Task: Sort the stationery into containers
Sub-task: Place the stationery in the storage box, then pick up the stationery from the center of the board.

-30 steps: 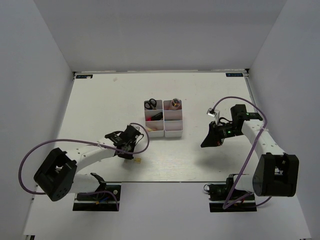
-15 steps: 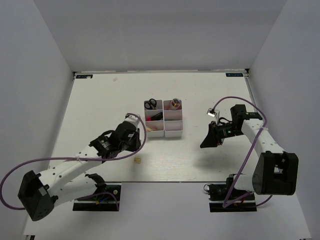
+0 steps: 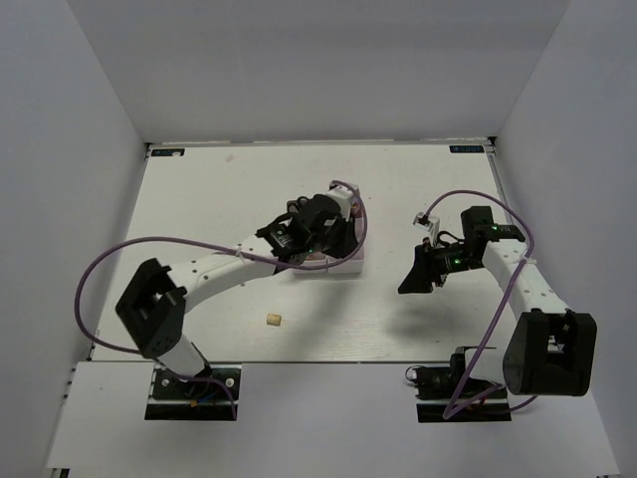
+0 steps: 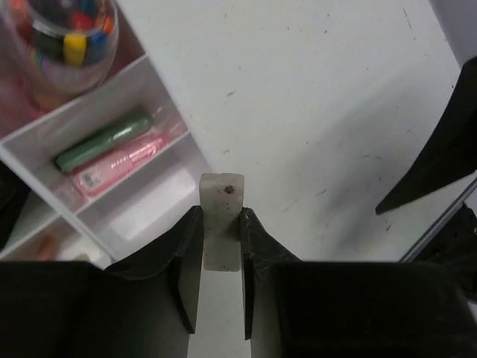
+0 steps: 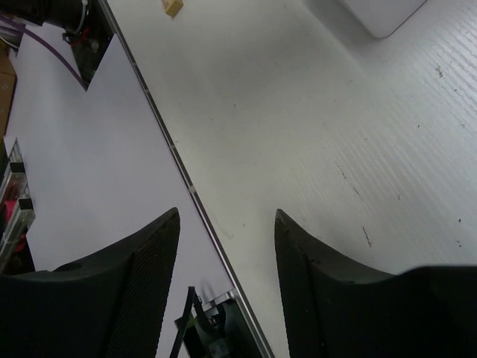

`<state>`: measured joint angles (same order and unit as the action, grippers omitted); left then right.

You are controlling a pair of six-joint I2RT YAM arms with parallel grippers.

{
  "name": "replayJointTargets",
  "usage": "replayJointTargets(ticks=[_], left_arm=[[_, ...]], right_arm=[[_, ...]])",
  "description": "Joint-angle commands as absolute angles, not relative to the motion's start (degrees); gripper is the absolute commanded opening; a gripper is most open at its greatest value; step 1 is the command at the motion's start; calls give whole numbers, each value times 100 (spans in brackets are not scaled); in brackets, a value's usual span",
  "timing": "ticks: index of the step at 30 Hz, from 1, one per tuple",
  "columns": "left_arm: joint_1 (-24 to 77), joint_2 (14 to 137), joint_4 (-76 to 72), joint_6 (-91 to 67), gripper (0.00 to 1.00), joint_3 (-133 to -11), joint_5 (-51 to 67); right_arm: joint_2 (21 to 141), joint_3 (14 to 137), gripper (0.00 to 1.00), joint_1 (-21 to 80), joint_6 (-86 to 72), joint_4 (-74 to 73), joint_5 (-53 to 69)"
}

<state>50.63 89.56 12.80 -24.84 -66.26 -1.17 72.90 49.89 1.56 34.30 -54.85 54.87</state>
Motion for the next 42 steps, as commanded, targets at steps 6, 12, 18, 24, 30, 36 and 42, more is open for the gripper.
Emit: replayJointTargets(ticks=[6, 12, 18, 24, 30, 36, 42], left_arm=[[5098, 10053, 1783, -1442, 17, -8049, 360], [5106, 10362, 2417, -555, 17, -8498, 264], [5115, 10503, 2733, -158, 17, -8613, 26], [5115, 10775, 3102, 158, 21, -8780, -290], [5089, 10872, 3015, 272, 46, -8798, -554], [5203, 10539, 2831, 290, 63, -8640, -685], [5414, 9540, 2558, 106, 54, -8088, -905]], right_arm=[[7119, 5080, 57, 97, 3401, -5458, 5563], [7137, 5106, 57, 70, 3480, -5519, 5634], [7154, 5107, 57, 70, 3524, -5572, 5704], [7181, 5115, 57, -123, 3542, -5634, 5792], [7207, 5150, 57, -193, 3612, -5722, 5906], [7260, 5177, 62, -246, 3709, -5801, 5959], [7242, 5230, 90, -290, 3604, -5880, 6011]])
